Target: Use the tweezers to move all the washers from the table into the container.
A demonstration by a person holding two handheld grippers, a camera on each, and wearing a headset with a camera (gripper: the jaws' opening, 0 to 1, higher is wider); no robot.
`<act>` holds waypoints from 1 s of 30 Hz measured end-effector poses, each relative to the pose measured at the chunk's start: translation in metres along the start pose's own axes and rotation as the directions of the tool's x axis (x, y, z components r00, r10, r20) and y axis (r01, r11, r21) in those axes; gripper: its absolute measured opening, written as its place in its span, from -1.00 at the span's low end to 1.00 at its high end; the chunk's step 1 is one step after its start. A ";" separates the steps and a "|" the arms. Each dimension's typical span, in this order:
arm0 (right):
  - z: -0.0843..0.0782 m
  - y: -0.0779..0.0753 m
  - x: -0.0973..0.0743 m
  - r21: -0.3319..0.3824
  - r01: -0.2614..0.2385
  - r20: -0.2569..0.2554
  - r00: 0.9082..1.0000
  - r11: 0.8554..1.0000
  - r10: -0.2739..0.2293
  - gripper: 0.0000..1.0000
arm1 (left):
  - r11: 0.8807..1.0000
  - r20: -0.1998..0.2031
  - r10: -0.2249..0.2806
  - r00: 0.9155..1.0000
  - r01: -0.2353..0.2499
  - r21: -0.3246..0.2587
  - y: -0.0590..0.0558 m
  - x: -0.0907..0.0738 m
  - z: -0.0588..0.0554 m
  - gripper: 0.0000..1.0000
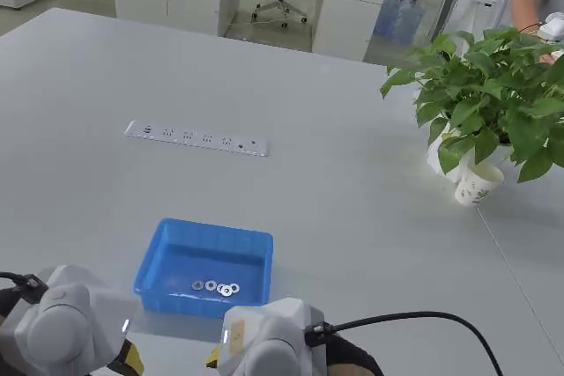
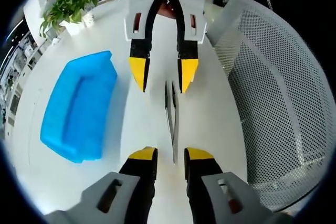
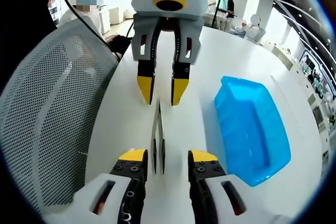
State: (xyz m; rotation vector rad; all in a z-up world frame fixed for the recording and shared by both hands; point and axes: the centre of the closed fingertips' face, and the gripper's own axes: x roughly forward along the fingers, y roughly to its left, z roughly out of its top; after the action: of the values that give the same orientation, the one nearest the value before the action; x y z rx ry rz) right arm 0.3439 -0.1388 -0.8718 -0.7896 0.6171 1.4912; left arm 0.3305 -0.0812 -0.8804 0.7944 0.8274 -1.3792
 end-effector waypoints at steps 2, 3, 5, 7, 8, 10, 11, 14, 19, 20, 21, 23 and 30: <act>0.001 -0.003 -0.005 0.013 0.008 0.008 1.000 1.000 -0.008 -0.33 | 1.000 0.010 0.009 1.000 -0.008 -0.022 0.001 -0.004 -0.001 -0.46; 0.000 -0.005 -0.008 0.022 0.015 0.009 1.000 1.000 -0.015 -0.31 | 0.999 0.022 0.016 1.000 -0.015 -0.041 0.002 -0.007 0.000 -0.44; 0.000 -0.008 -0.014 0.036 0.027 0.016 0.999 0.999 -0.028 -0.24 | 0.998 0.043 0.033 0.999 -0.030 -0.064 0.005 -0.012 0.002 -0.41; 0.000 -0.013 -0.020 0.050 0.049 0.027 0.998 0.998 -0.050 -0.21 | 0.993 0.083 0.058 0.995 -0.050 -0.103 0.009 -0.020 0.007 -0.37; 0.000 -0.014 -0.023 0.056 0.053 0.031 0.998 0.997 -0.055 -0.19 | 0.990 0.104 0.072 0.992 -0.059 -0.126 0.011 -0.023 0.010 -0.33; -0.001 -0.018 -0.030 0.083 0.070 0.042 0.996 0.994 -0.073 -0.13 | 0.985 0.138 0.090 0.986 -0.067 -0.158 0.014 -0.030 0.015 -0.28; -0.002 -0.019 -0.033 0.093 0.075 0.045 0.996 0.993 -0.080 -0.10 | 0.984 0.149 0.094 0.984 -0.069 -0.166 0.014 -0.032 0.016 -0.27; -0.006 -0.025 -0.044 0.122 0.108 0.055 0.992 0.987 -0.116 -0.02 | 0.975 0.186 0.132 0.974 -0.093 -0.204 0.019 -0.042 0.019 -0.22; -0.012 -0.032 -0.058 0.188 0.150 0.076 0.983 0.971 -0.166 0.15 | 0.960 0.222 0.176 0.959 -0.118 -0.253 0.020 -0.052 0.020 -0.12; -0.013 -0.033 -0.062 0.201 0.161 0.084 0.980 0.966 -0.180 0.17 | 0.957 0.229 0.183 0.956 -0.120 -0.263 0.020 -0.054 0.020 -0.10; -0.014 -0.034 -0.064 0.211 0.168 0.088 0.978 0.963 -0.190 0.20 | 0.953 0.239 0.194 0.951 -0.125 -0.276 0.020 -0.056 0.021 -0.07; -0.016 -0.037 -0.071 0.244 0.189 0.101 0.970 0.951 -0.219 0.27 | 0.940 0.261 0.226 0.938 -0.140 -0.311 0.021 -0.063 0.020 -0.01; -0.024 -0.040 -0.091 0.339 0.238 0.147 0.942 0.910 -0.301 0.46 | 0.899 0.324 0.325 0.888 -0.183 -0.398 0.024 -0.081 0.019 0.17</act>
State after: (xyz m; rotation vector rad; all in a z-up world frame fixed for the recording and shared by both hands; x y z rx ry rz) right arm 0.3848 -0.2114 -0.8120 -0.4499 0.5548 1.1593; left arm 0.3533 -0.0561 -0.8010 0.3158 0.6100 -1.0534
